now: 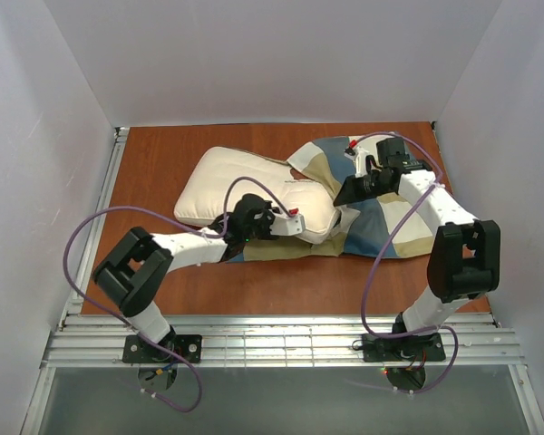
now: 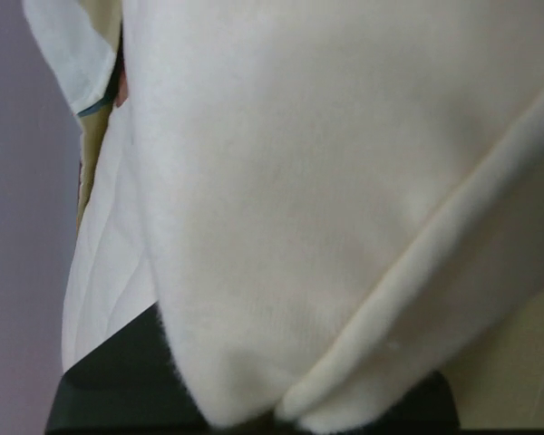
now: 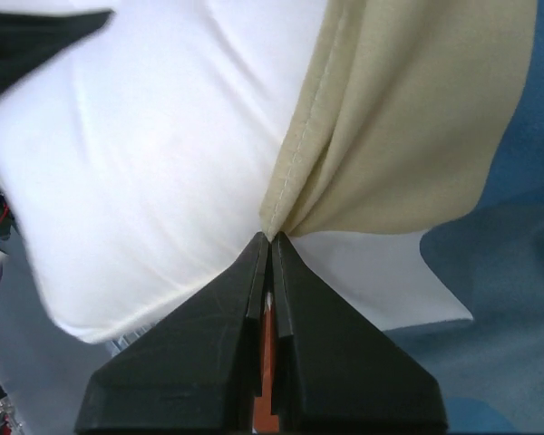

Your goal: Put the pillow into the pillowcase

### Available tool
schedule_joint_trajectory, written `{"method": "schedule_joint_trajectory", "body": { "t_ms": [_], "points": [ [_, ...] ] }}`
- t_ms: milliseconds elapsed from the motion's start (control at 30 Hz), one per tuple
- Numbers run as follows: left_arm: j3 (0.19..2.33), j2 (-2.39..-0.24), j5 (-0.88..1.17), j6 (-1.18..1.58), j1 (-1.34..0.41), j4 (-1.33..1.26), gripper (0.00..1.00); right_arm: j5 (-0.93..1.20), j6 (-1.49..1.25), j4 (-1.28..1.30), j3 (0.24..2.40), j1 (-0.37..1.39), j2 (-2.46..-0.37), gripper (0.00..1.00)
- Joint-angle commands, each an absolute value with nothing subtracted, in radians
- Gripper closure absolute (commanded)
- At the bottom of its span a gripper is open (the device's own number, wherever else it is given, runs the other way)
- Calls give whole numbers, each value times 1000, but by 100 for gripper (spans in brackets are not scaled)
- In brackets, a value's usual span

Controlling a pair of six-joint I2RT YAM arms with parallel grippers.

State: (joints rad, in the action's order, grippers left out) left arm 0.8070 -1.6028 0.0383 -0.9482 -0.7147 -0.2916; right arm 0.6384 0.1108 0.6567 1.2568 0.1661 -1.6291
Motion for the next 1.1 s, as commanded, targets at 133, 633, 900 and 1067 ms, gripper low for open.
{"method": "schedule_joint_trajectory", "body": {
  "t_ms": [133, 633, 900, 1067],
  "points": [
    [980, -1778, -34, -761, -822, -148, 100, 643, 54, 678, 1365, 179, -1672, 78],
    [1235, -1867, 175, -486, -749, 166, 100, 480, -86, 505, 889, 47, -1348, 73],
    [1241, -1881, 195, -489, -747, 175, 100, 382, -339, 0, 729, 116, -1367, 30],
    [1258, -1888, 196, -488, -742, 176, 100, 373, -417, -129, 727, 136, -1439, 31]
  ]
}}
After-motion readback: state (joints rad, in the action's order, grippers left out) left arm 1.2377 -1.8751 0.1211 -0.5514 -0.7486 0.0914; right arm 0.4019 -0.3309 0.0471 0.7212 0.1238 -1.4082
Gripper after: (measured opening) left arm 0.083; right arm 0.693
